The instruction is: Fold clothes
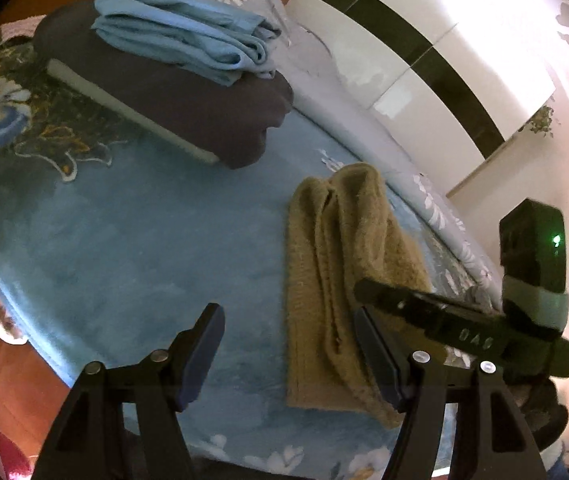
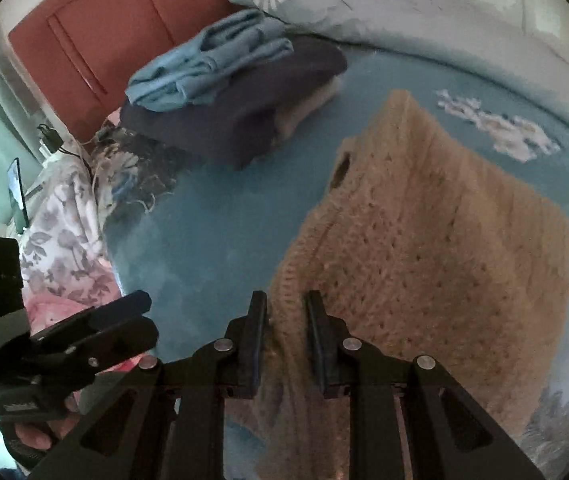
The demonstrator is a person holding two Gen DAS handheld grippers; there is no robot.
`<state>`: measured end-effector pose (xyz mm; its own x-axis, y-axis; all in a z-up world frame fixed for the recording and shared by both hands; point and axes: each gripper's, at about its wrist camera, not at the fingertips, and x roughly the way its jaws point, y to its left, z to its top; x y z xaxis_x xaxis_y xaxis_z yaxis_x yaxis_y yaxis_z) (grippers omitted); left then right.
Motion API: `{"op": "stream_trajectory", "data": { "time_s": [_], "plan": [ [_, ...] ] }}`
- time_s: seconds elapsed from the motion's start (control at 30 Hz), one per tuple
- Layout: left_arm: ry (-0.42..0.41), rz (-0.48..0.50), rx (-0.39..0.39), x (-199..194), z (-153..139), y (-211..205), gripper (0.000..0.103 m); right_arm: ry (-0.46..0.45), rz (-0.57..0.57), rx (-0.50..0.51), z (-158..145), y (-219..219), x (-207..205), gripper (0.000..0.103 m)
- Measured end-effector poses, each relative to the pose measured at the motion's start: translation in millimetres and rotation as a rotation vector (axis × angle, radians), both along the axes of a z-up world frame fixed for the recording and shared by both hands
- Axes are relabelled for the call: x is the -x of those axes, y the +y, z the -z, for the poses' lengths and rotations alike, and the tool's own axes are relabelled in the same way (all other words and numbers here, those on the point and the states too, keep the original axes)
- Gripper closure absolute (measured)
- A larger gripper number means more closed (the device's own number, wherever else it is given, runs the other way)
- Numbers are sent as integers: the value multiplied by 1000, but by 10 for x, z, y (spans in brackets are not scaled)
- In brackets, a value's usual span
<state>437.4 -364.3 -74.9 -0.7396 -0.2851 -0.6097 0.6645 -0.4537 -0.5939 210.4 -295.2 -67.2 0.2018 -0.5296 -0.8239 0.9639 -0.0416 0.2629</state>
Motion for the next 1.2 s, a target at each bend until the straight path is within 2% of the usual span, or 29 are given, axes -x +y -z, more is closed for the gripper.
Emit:
{"op": "stream_trajectory", "data": {
  "time_s": [0.17, 0.3, 0.4, 0.53, 0.67, 0.73, 0.83, 0.93, 1.1, 1.2],
  "plan": [
    [2, 10, 4, 99, -47, -72, 32, 46, -57, 31, -85, 130, -131, 82],
    [14, 28, 12, 214, -146, -139, 32, 30, -77, 20, -3, 114, -139, 82],
    [5, 69, 37, 338, -233, -169, 30, -7, -78, 36, -17, 158, -84, 78],
    [-35, 137, 64, 565, -311, -206, 30, -26, -96, 101, -176, 361, 21, 55],
    [-96, 204, 85, 863, -356, -269, 29, -43, 53, 184, -250, 821, 465, 51],
    [-156, 261, 144, 1088, -369, -288, 29, -61, 154, 203, -210, 1067, 732, 51],
    [-234, 324, 234, 1379, -351, -393, 28, -136, 305, 161, 48, 1398, 1104, 51],
    [-315, 331, 229, 1580, -242, -625, 28, -234, 393, 131, 316, 1653, 1291, 51],
    [-330, 363, 210, 1747, -125, -809, 27, -431, 434, 149, 568, 1792, 1318, 51],
    [-337, 365, 185, 1778, -19, -883, 27, -493, 413, 140, 651, 1717, 1258, 51]
  ]
}}
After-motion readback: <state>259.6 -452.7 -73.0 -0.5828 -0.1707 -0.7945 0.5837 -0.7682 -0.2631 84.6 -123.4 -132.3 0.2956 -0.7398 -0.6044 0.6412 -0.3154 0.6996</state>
